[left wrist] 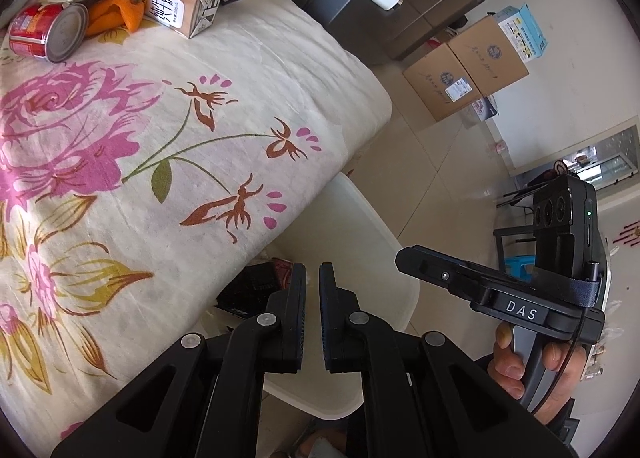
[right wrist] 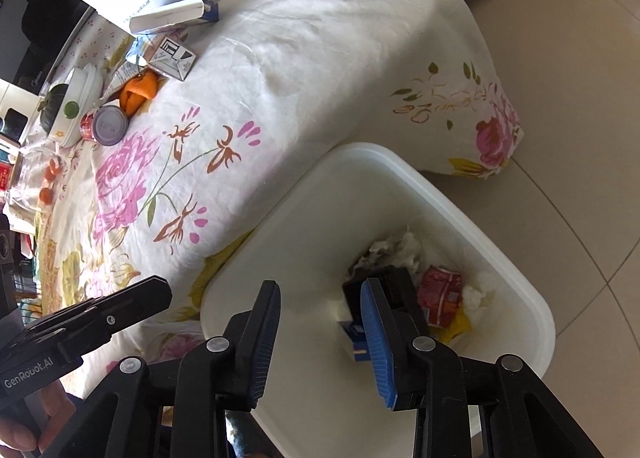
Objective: Collect trash
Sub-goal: 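Carry the blue box and white snack bag over the bin and release both, then grasp the red cartoon can with the left gripper while the right approaches the milk carton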
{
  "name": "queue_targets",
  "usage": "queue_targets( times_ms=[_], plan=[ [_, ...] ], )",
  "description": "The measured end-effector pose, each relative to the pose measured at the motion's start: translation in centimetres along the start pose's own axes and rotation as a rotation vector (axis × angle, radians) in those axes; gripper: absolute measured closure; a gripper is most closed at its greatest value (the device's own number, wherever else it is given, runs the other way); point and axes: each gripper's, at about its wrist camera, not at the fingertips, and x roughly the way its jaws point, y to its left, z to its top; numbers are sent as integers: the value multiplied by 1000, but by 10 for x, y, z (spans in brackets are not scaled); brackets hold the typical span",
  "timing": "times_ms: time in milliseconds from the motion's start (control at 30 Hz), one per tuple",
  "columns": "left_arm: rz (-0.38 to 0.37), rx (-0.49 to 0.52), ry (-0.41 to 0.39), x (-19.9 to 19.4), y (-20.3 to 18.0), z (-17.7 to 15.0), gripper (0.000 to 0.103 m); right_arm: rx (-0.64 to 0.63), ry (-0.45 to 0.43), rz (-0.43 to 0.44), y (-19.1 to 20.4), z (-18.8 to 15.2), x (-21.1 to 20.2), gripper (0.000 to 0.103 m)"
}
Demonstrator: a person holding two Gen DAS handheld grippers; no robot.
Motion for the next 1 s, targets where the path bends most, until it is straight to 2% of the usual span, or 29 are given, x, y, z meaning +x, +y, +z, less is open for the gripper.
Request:
queue_targets(
  times_ms=[100,700,1000],
  plan=[
    [-1,-11,-8,-5,6,0,96,0,-4,-4,1,0,0,59],
    [-4,-96,-65,-31,27,9,96,12,-22,2,1,3,-1,55],
    [-29,-141,-105,-55,36,17,94,14,-97,60,9,9,-11,52]
  ],
)
